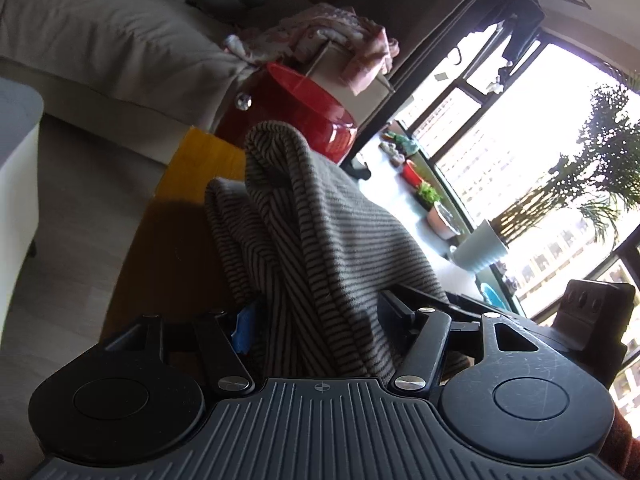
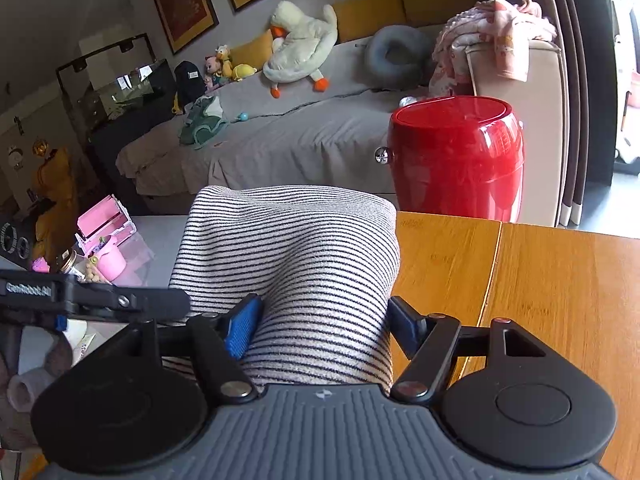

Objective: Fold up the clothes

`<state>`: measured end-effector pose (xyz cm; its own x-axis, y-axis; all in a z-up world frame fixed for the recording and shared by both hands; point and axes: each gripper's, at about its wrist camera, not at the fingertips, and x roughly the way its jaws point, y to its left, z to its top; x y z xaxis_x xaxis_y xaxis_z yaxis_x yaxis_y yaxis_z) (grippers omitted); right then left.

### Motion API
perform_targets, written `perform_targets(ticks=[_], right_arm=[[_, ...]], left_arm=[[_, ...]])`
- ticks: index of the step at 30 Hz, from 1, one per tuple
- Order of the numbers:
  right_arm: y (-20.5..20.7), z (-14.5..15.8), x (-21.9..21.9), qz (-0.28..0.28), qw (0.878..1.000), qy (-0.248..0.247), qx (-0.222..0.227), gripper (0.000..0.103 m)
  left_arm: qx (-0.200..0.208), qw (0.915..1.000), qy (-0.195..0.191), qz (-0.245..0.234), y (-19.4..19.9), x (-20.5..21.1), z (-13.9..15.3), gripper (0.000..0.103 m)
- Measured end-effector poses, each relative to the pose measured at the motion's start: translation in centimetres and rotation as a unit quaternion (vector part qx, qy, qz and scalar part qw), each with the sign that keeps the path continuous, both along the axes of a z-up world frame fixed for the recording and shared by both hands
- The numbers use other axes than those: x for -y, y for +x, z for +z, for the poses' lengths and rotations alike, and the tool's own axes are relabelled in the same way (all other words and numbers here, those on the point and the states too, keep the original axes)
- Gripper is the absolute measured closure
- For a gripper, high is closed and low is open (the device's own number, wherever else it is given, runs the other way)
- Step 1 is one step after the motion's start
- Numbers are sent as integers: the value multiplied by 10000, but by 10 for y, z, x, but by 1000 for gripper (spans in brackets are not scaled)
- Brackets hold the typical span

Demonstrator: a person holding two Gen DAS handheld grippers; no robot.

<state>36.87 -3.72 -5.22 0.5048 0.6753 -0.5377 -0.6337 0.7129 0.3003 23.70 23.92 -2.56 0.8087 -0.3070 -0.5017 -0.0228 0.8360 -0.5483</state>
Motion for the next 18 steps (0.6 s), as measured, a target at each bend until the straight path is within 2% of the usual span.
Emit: perform_targets(ticks=[3, 6, 8, 10, 12, 15, 16, 18], right_arm=[[-6, 4, -5, 51, 9993, -224, 308, 35], [-26, 11, -21, 174, 9917, -769, 1018, 36], [-39, 15, -29, 275, 9840, -1051, 1413, 36], [-49, 21, -29, 358, 9799, -1109, 1619, 36], [-56, 36, -19, 430, 9839, -763, 1558, 37], [-51, 49, -7, 692, 9932, -33, 939, 48], [-48, 48, -7, 790, 9944, 130, 685, 49], [-42, 26, -19, 966, 9952, 30, 171, 49]], left_arm=[[486, 9986, 173, 78, -6, 5, 30, 36], [755, 9966, 251, -227, 8, 18, 47, 30], [575, 9971, 215, -442, 26, 25, 41, 30], [77, 9987, 303, -397, 46, 26, 21, 36], [-9, 9987, 312, -402, 48, 21, 6, 48], [-38, 9990, 204, -395, 46, 13, -3, 52], [-54, 9991, 179, -385, 45, 11, -4, 54], [-85, 9992, 130, -366, 45, 8, -7, 59]])
